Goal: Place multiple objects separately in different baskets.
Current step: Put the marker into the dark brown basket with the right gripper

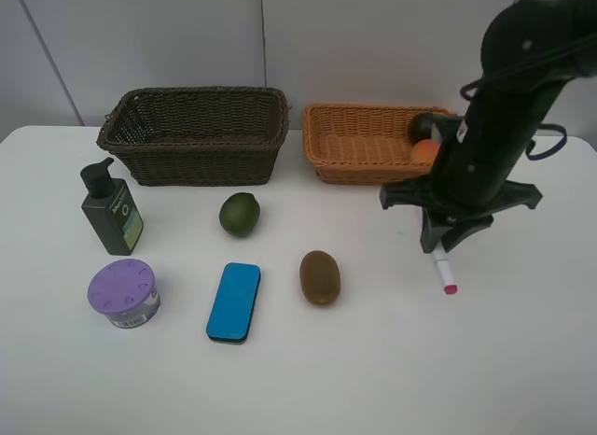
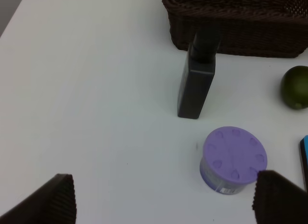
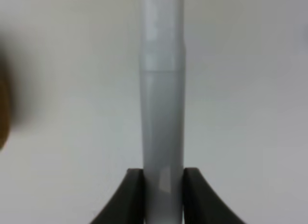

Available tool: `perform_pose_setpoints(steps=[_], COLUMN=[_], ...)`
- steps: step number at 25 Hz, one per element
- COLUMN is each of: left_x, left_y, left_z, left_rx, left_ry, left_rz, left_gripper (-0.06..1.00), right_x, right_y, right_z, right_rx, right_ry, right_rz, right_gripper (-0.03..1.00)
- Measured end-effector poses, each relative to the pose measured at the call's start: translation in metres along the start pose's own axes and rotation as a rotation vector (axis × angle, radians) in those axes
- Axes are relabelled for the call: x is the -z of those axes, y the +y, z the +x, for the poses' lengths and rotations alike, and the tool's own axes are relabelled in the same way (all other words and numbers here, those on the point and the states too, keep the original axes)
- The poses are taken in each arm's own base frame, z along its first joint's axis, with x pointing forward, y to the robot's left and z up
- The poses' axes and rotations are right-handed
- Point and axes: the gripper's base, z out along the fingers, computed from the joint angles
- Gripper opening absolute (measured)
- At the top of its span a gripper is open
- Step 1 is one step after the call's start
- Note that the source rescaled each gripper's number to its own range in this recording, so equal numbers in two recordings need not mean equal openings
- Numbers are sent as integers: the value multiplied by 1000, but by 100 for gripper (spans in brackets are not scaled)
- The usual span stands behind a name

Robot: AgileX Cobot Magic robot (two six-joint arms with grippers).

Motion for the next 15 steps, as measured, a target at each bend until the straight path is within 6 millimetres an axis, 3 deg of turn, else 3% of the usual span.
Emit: perform_pose_setpoints(steps=[8, 11, 15], left_x=[0, 0, 0], left_y=[0, 0, 0], left_z=[0, 0, 0], left_rx=[0, 0, 0], left_ry=[0, 0, 0], left_rz=[0, 0, 0], left_gripper=[97, 97, 97], right_x=[101, 123, 126], right_y=[11, 18, 35], right_z=[-46, -62, -85], right_rx=[96, 168, 308], right_ry=[-271, -392, -540], right_rz=[-4, -38, -114], right_gripper=[1, 1, 1])
